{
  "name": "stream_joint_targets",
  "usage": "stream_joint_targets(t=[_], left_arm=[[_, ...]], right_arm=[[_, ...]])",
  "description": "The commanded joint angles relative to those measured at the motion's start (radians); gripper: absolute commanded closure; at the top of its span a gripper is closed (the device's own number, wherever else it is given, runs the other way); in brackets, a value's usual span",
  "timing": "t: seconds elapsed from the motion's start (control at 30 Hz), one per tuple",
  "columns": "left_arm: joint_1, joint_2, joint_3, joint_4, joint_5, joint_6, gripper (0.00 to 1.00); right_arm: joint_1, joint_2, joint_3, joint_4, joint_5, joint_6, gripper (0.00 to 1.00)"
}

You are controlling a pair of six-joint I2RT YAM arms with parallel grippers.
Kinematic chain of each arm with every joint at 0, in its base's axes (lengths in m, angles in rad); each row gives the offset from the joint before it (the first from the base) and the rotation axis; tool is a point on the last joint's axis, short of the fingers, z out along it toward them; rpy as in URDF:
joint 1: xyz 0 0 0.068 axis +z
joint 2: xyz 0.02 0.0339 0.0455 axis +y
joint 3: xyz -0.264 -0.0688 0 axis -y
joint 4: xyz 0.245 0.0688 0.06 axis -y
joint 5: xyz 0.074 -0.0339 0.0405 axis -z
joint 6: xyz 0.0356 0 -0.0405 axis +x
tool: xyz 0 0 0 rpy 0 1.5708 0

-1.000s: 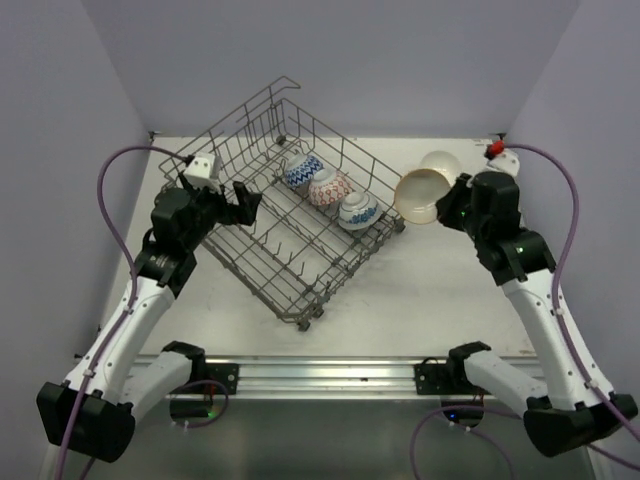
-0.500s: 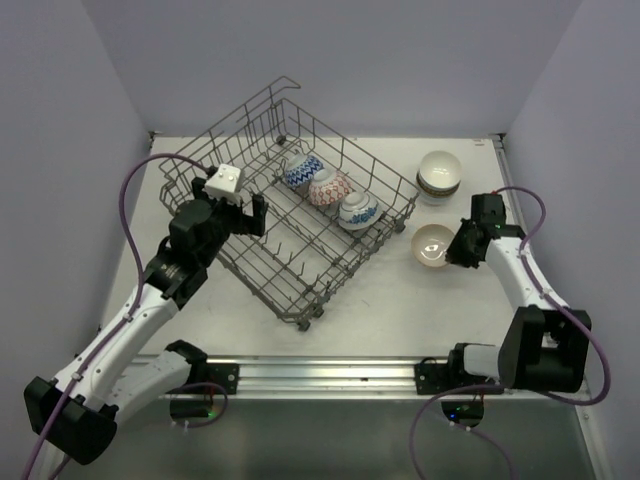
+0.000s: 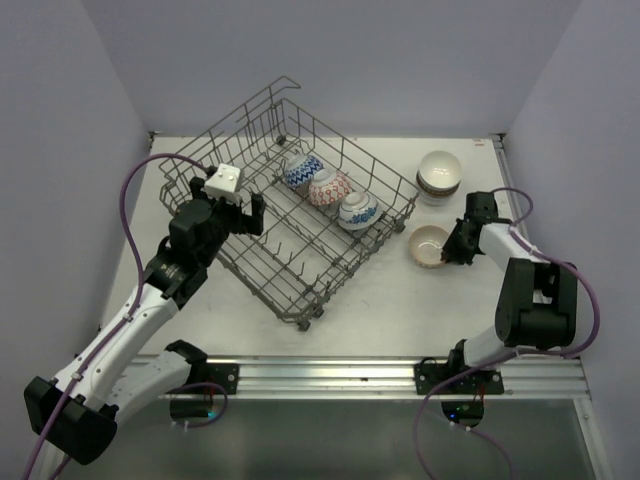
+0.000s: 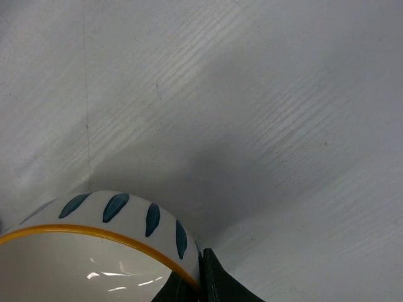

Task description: Unload the bowls from the dish rack

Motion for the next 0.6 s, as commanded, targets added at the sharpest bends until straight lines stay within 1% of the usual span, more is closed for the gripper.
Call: stream_joint_targets(t=[0.0, 0.03, 0.1, 0.13, 0.17, 0.2, 0.23, 0.37, 0.5, 0.57], left_arm=[[-0.004, 0.003, 0.003, 0.012, 0.005, 0.016, 0.0], [-0.004, 0.006, 0.004, 0.012, 0.03, 0.019, 0.0], [-0.004, 0.007, 0.004, 0.015, 0.047, 0.022, 0.0], [-0.004, 0.007, 0.001, 0.016, 0.053, 0.023, 0.0], [-0.004, 0.009, 0.001, 0.016, 0.054, 0.025, 0.0], [-0.004, 0.013, 0.001, 0.016, 0.054, 0.025, 0.0], [-0.002, 0.018, 0.001, 0.015, 0.056, 0.025, 0.0], [-0.004, 0.027, 0.001, 0.015, 0.053, 0.031, 0.0], [-0.004, 0.036, 0.0, 0.019, 0.044, 0.034, 0.0], [-0.004, 0.038, -0.002, 0.027, 0.062, 0.071, 0.0]], right_arm=[[-0.007, 0.017, 0.061, 0.064, -0.038, -0.014, 1.0], [-0.007, 0.027, 0.063, 0.063, -0.042, -0.015, 0.97], [-0.007, 0.035, 0.063, 0.06, -0.048, -0.019, 0.8], [-0.007, 0.038, 0.063, 0.057, -0.05, -0.021, 0.71], [-0.007, 0.038, 0.063, 0.055, -0.052, -0.024, 0.56], [-0.006, 0.04, 0.061, 0.055, -0.053, -0.025, 0.5], [-0.007, 0.037, 0.063, 0.052, -0.059, -0.027, 0.4], [-0.007, 0.021, 0.07, 0.031, -0.068, -0.031, 0.29], [-0.007, -0.043, 0.093, -0.005, -0.067, -0.031, 0.23], [-0.007, -0.081, 0.129, -0.043, -0.062, -0.028, 0.19]])
